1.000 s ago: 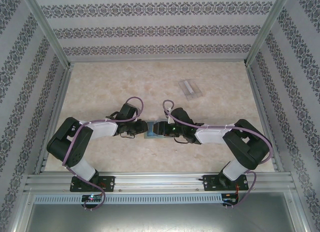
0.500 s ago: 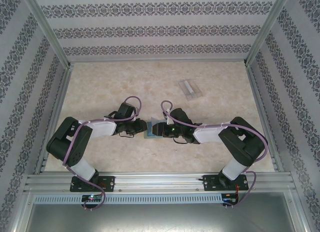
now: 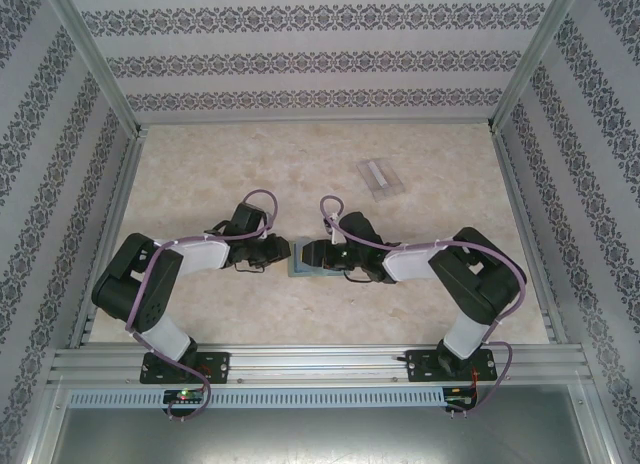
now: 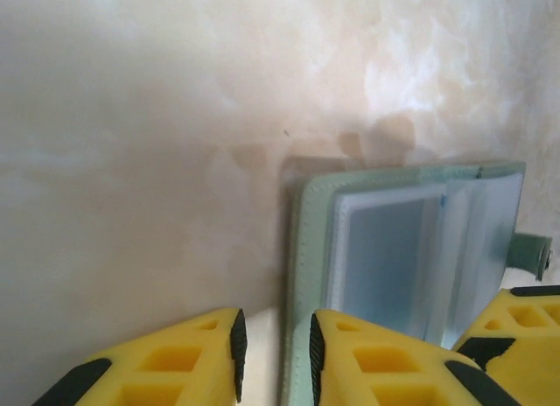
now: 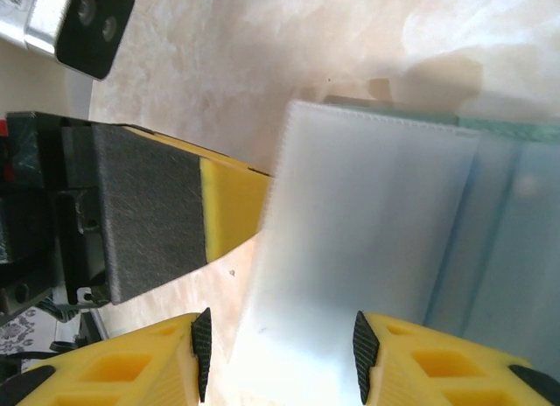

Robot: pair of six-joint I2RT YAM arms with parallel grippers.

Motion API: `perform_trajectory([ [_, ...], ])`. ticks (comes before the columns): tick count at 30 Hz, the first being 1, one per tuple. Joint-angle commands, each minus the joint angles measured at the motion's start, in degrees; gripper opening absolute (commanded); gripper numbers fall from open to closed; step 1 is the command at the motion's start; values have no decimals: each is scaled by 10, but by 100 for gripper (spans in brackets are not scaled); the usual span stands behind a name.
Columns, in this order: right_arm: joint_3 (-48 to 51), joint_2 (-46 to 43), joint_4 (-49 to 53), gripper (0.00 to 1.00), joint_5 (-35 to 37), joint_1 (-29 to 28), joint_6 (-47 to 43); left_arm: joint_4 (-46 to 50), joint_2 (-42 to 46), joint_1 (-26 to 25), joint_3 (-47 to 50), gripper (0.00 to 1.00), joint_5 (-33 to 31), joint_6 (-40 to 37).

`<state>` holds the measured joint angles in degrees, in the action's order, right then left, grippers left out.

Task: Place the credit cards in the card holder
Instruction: Flip over the card slot in the card holder, then pick up the credit card from the storage box.

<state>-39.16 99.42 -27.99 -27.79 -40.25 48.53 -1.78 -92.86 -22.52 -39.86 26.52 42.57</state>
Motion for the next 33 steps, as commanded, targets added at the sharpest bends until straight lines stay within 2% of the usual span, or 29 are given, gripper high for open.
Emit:
perform_trajectory([
  [1,-28,37,-39,49,-38,-4,14,21,24,30,13,37,-15,-13],
  [4,-15,67,-98,49,-57,-3,41,43,42,44,10,51,-25,-24],
  [8,2,52,-135,49,-62,10,53,61,44,44,-4,54,-23,-45],
  [13,2,-22,-68,50,-55,44,6,95,40,18,-27,55,-75,-77],
  [19,-19,-89,57,50,-23,123,-63,100,39,4,-34,55,-89,-84],
  [23,-99,-109,232,51,54,160,-161,100,39,1,-33,55,-79,-85],
  [27,-198,-91,385,53,191,175,-257,93,48,1,-26,55,-73,-80],
  [29,-246,-71,430,55,247,177,-296,92,49,0,-26,55,-72,-79],
  [33,-331,-19,481,63,302,190,-360,90,56,1,-24,55,-67,-75],
])
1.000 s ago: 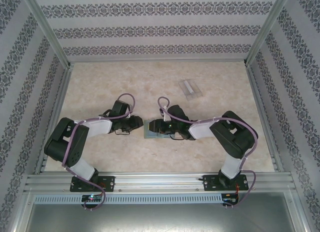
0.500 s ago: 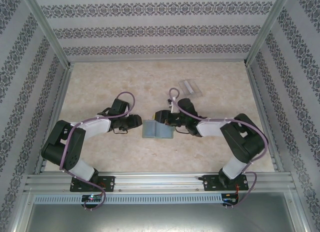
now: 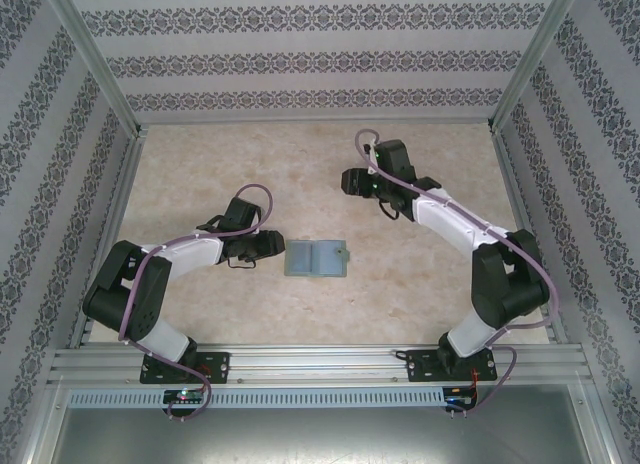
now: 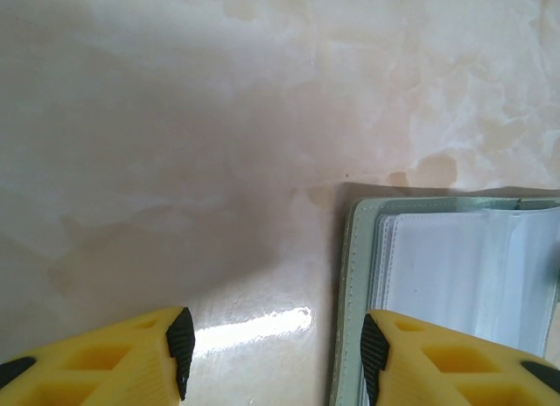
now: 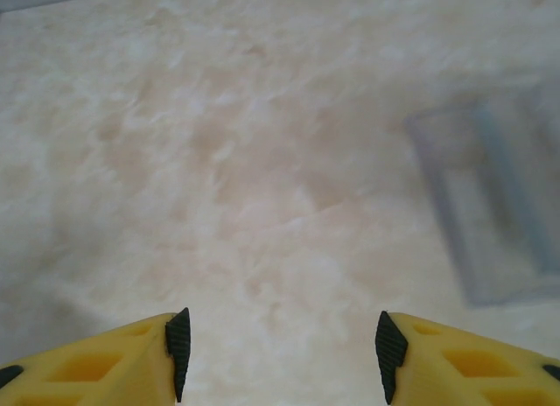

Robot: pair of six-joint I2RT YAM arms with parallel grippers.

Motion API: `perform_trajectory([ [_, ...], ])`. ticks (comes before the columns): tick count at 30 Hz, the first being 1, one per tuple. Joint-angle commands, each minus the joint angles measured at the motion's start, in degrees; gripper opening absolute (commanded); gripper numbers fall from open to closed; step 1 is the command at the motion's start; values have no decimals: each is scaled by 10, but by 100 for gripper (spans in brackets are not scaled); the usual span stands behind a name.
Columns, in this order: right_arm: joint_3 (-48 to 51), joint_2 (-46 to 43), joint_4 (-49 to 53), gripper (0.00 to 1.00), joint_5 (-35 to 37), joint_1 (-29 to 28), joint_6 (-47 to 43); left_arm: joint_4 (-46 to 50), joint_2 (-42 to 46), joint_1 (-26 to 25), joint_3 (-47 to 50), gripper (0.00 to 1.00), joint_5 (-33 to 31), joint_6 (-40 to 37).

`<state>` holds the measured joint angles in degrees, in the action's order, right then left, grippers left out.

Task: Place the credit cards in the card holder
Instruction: Pick up the credit card from the storage box.

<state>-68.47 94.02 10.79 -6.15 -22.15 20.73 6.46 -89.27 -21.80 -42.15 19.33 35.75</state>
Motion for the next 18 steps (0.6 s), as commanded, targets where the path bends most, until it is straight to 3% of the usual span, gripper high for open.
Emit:
perform_trajectory([
  [1,-57,49,103,64,98,13,-99,3,22,-6,1,56,6,-6],
  [4,-103,90,132,78,139,22,-146,6,22,-7,0,56,0,-7],
  [7,-145,134,157,84,186,29,-180,6,27,-6,3,56,-3,-3],
  [18,-231,227,196,85,183,68,-194,10,31,-6,1,56,-10,-6],
])
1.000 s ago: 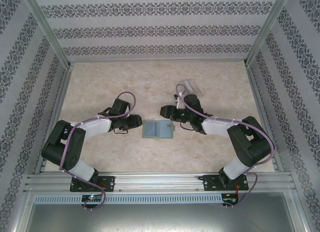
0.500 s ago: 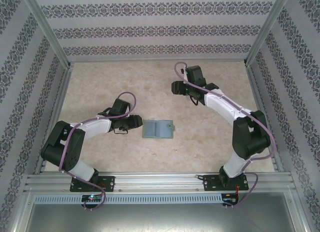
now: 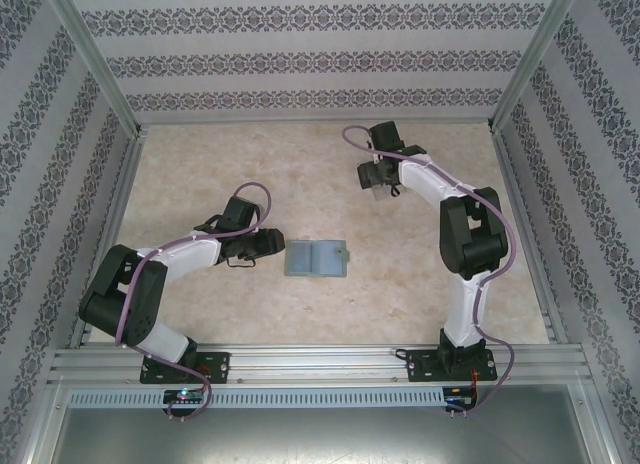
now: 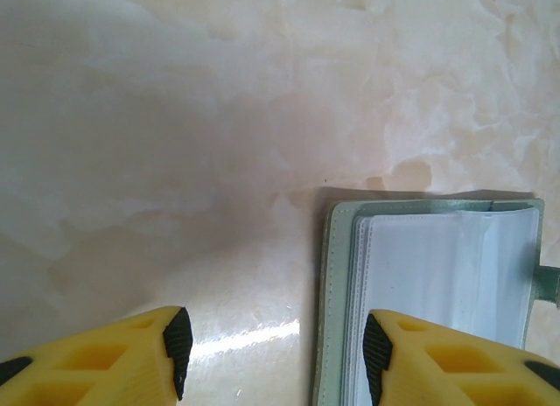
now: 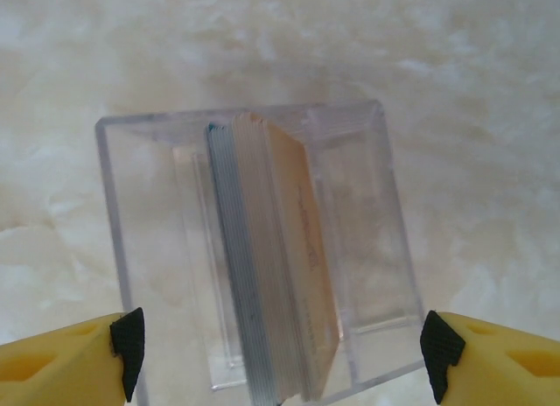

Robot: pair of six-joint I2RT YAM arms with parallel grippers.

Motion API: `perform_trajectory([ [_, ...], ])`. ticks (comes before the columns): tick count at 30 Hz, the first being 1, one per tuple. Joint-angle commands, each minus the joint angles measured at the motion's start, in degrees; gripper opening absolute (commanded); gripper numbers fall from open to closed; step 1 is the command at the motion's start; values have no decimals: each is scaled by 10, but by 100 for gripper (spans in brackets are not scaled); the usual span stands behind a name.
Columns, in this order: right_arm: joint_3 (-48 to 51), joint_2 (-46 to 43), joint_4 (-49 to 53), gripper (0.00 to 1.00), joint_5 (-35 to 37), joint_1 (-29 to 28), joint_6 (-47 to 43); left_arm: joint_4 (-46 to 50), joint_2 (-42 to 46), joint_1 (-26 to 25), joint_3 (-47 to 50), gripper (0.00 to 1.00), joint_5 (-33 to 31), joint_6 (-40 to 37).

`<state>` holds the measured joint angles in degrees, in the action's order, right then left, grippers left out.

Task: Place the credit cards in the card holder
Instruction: Pick up the credit card from the storage box.

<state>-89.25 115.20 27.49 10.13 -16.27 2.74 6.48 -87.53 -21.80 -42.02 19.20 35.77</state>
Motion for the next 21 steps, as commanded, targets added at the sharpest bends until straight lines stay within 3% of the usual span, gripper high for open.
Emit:
perform_trajectory([
  [1,-27,18,31,85,19,13,-16,13,12,-7,-2,56,-9,-6],
  [9,-49,33,41,84,22,21,-27,19,8,-7,-8,56,-8,-8],
  [21,-32,21,13,82,99,23,-30,17,-8,-7,-20,56,-4,-8],
])
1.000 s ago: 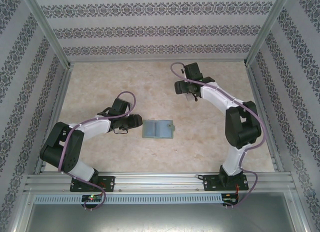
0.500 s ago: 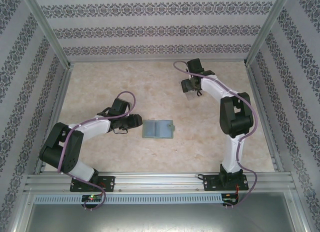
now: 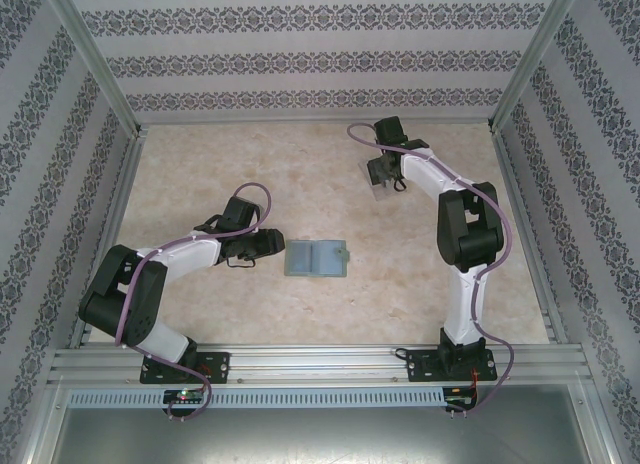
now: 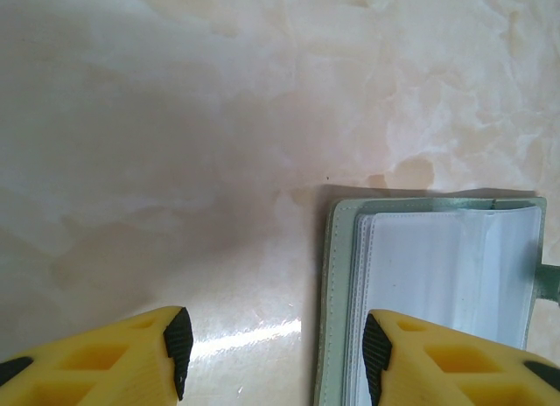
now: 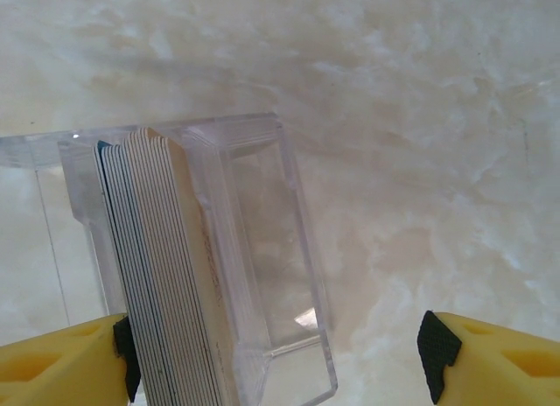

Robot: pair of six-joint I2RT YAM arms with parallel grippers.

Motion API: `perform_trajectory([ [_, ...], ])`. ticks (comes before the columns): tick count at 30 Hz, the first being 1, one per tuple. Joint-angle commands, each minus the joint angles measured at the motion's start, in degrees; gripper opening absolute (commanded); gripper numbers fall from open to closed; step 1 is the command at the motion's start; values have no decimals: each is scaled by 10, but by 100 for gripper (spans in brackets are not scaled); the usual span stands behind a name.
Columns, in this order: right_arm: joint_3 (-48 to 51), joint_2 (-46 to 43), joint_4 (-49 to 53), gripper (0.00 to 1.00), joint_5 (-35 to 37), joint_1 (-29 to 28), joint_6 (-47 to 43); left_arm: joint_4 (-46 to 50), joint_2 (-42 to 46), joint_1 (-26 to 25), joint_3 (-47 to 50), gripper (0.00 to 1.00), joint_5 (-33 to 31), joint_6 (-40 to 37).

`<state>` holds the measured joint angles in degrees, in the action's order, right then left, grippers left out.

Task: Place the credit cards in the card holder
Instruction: Pick up the credit card from the storage box.

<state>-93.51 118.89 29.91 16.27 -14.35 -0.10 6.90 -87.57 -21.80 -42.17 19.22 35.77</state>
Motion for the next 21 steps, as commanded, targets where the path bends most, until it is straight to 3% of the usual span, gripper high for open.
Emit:
perform_trajectory([
  [1,16,-22,-15,82,44,2,-3,14,-11,-7,-20,56,-2,-8],
  [13,18,-35,-28,72,87,-3,-16,3,-28,-6,-28,56,8,-6],
  [21,17,-36,-24,53,77,-3,-22,-2,-32,-6,-23,56,9,-4],
])
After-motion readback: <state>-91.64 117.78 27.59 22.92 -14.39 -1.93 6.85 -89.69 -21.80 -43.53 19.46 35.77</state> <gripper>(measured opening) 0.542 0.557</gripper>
